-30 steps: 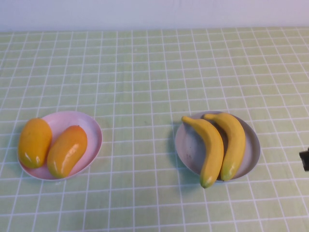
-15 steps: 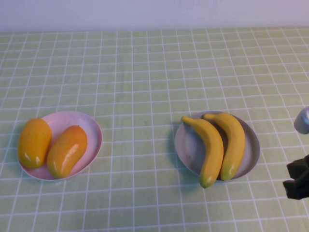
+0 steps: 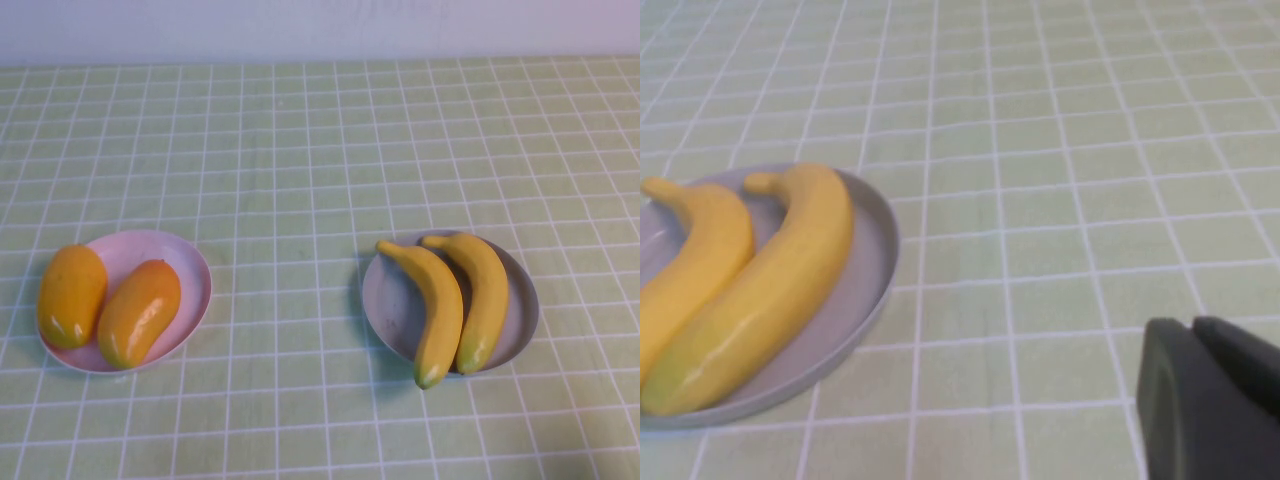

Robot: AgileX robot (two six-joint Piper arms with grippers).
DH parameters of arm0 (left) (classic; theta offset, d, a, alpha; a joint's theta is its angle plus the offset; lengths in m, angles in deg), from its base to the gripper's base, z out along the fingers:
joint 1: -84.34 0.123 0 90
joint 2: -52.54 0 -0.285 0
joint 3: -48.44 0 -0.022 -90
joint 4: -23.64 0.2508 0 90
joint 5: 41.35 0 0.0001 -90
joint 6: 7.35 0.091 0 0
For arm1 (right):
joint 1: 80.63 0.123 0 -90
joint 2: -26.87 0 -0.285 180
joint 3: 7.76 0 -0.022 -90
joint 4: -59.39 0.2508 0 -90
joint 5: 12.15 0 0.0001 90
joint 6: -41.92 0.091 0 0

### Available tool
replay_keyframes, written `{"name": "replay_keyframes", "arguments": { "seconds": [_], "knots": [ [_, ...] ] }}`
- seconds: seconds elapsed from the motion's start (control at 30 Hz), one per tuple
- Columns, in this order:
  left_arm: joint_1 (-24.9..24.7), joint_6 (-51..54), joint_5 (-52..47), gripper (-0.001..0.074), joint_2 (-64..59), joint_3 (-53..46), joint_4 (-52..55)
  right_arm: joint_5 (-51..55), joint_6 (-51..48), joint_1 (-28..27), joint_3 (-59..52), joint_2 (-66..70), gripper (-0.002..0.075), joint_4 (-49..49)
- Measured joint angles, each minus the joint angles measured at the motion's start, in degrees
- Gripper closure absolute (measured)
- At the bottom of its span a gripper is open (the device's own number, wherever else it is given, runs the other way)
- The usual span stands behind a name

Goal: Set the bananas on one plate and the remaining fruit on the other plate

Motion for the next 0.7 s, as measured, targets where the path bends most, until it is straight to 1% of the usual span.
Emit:
{"name": "replay_keyframes", "arguments": {
  "seconds": [0.1,0.23,0.47,0.7],
  "knots": [
    [0.0,0.0,0.0,0.0731,0.0,0.0,0.0,-0.92,0.0,-2.45,-3.11,-6.49,0.0741,-0.13],
    [0.0,0.0,0.0,0.0731,0.0,0.0,0.0,-0.83,0.0,-3.3,-4.24,-13.09,0.0741,-0.38],
    [0.0,0.0,0.0,0.0731,0.0,0.0,0.0,6.1,0.13,-3.3,-4.29,-23.72,0.0741,-0.47],
    [0.0,0.0,0.0,0.0731,0.0,0.0,0.0,7.58,0.13,-3.3,-4.29,-26.46,0.0741,-0.47]
  ]
}}
